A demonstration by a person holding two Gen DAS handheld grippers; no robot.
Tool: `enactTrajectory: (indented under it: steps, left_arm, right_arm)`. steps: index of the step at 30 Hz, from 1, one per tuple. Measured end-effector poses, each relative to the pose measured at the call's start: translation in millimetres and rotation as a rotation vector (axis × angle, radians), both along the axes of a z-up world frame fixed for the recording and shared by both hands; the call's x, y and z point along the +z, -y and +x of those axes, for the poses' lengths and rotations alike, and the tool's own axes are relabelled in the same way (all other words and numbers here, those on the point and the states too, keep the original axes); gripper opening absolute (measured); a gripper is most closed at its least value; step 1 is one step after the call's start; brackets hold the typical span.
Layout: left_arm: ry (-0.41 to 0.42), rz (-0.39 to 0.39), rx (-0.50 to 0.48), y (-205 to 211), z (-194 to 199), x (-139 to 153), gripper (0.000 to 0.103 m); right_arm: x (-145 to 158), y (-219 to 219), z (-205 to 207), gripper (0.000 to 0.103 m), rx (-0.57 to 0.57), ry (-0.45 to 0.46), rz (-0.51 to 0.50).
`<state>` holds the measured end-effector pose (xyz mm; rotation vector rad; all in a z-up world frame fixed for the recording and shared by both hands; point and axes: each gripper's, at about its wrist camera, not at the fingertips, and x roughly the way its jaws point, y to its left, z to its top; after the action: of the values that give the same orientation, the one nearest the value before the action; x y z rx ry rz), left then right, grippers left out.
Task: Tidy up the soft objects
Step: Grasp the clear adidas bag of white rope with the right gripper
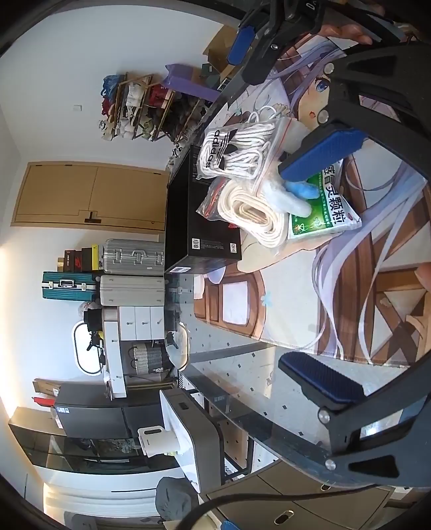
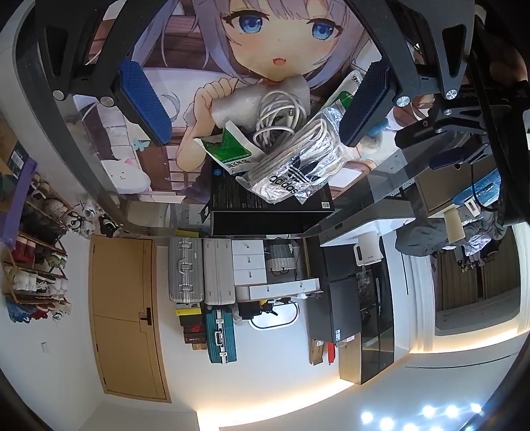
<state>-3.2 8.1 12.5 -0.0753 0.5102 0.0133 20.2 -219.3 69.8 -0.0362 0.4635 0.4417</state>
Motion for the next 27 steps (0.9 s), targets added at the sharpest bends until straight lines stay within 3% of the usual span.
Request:
enactTrajectory:
  steps: [19,27]
  left_arm:
    - [-0.006,0.025,-0.003,-3.2,10.0,-5.4,0.103]
    - [0.015,0.022,0.0,-9.9,12.7,-5.0,0.103]
  right_arm:
    - [3.4,-31.6,34.6,0.103,0.049,-0.106,-0.014]
    - [6.0,-44.3,58.2,0.103,0.02,-0.13,-0.034]
